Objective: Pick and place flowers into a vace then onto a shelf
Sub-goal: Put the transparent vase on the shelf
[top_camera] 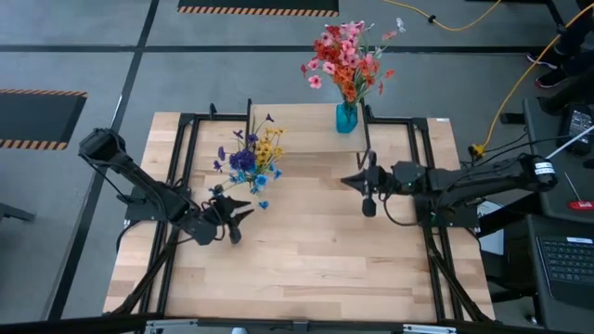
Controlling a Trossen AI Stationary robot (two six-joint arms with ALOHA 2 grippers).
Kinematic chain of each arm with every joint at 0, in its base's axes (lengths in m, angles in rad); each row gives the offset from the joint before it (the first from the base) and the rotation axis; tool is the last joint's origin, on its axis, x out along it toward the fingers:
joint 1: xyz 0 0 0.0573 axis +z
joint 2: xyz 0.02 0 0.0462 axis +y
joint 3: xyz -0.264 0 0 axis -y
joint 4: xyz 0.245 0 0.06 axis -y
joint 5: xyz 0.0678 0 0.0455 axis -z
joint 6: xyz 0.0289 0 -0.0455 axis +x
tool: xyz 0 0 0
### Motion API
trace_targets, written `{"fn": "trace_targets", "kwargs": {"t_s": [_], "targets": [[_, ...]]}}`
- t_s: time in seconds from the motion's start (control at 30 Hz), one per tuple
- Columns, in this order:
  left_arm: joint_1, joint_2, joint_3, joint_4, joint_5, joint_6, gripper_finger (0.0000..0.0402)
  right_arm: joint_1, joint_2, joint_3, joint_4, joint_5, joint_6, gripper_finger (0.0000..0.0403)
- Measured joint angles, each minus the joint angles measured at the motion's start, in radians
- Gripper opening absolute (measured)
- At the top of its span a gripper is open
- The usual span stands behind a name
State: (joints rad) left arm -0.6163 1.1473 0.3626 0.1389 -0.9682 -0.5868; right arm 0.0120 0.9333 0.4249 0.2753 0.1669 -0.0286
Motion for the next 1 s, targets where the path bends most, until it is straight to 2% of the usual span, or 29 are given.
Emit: {"fn": "trace_targets", "kwargs": {"t_s": [0.23, 0.43, 0.73, 1.0], "targets": [[0.029, 0.001, 0.0, -0.159, -0.021, -0.145, 0.0189, 0.0, 0.0, -0.082, 0.117, 0.0, 0.05, 0.0012], [0.055, 0.002, 0.0, -0.173, -0.161, -0.196, 0.0243, 0.0, 0.001, -0.118, 0.178, 0.0, 0.047, 0.0006], [0.092, 0.113, 0.0, -0.156, -0.204, -0.218, 0.0247, 0.0, 0.001, -0.12, 0.181, 0.0, 0.021, 0.0011], [0.104, 0.177, 0.0, -0.067, -0.189, -0.221, 0.0246, 0.0, 0.001, -0.12, 0.179, 0.0, 0.02, 0.0007]]}}
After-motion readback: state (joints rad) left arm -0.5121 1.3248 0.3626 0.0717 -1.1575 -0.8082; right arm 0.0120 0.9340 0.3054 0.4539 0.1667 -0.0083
